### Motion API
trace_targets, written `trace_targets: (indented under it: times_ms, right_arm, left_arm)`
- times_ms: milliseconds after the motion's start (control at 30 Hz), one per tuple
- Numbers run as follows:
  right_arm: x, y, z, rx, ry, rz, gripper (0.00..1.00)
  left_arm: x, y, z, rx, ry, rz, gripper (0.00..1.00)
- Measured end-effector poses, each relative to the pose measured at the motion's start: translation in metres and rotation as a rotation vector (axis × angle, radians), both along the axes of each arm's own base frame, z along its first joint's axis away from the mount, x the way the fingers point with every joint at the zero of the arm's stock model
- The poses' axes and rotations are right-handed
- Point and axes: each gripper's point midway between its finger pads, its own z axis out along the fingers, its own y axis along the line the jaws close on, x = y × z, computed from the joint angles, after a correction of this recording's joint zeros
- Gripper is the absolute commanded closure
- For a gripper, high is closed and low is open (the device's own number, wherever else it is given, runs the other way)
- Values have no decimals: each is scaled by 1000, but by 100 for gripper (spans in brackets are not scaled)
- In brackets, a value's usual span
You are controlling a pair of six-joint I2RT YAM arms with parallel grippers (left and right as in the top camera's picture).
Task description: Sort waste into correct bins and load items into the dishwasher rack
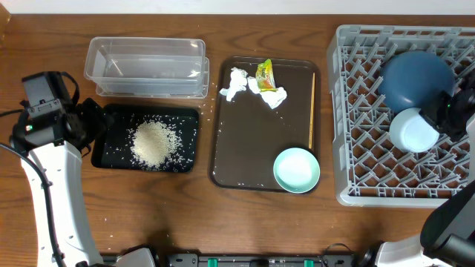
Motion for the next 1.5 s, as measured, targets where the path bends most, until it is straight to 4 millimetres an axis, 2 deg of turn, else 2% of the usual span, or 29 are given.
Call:
trace_targets:
  times_ms: [133,367,700,800,967,1067,1233,1500]
  right_arm:
    - [7,-1,3,-2,-32,4,98]
    - [14,12,3,10,-43,40,99]
    - [15,19,3,22,-28,56,99]
    - [10,21,12,21,-28,56,99]
    - [-11,26,41,-4,-36,48,98]
    - [-17,26,48,-15,-29,43,99]
    - [-22,21,37,-28,12,15,99]
    - [-22,16,3,-18,93,-10,99]
  left_arm:
    - [0,0,0,0,0,0,0]
    - [0,0,0,0,0,0,0]
    - [0,0,0,0,0,0,0]
    - [0,0,0,0,0,0,0]
    - [0,0,0,0,0,0,0]
    - [0,0,0,0,0,0,0]
    - [0,0,0,0,0,0,0]
    - [0,0,0,0,0,0,0]
